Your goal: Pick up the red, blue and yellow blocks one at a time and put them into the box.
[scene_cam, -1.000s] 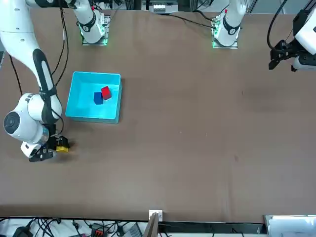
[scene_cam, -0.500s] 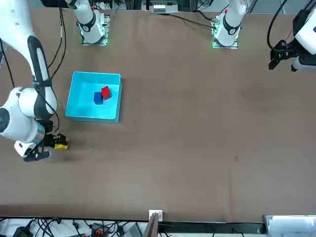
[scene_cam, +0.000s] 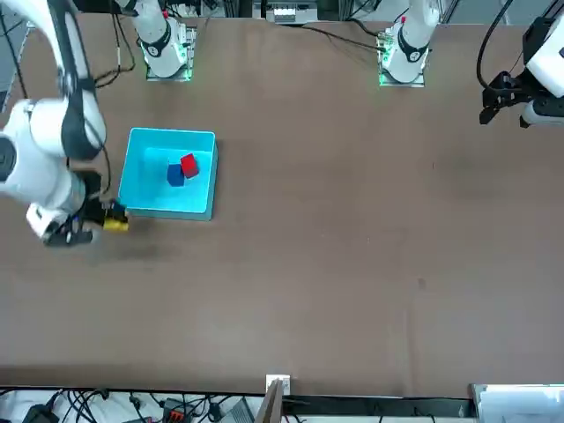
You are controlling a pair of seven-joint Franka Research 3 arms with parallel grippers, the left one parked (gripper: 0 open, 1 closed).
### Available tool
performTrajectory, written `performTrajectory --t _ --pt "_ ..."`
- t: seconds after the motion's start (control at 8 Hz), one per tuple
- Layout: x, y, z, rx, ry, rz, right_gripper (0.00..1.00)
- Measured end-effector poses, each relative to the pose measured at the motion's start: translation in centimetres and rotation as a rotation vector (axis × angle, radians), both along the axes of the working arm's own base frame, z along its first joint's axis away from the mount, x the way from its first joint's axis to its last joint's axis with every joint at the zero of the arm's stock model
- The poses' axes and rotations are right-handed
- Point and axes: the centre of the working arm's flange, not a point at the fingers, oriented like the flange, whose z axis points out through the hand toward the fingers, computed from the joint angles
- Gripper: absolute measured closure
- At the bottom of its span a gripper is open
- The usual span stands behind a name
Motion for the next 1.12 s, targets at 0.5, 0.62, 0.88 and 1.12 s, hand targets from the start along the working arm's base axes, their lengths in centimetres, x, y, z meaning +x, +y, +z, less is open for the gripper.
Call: performTrajectory --t 0.5,0.62,0.88,1.12 --pt "-10.8 0.7 -1.7 -0.002 0.046 0.000 0.31" --pt "-12.2 0.8 -2.8 -0.002 0.042 0.002 0.31" --pt "-13.6 0.9 -4.9 -0.003 0.034 0.005 0.31" --pt "-14.0 0.9 -5.6 -0.003 0.043 0.006 0.31"
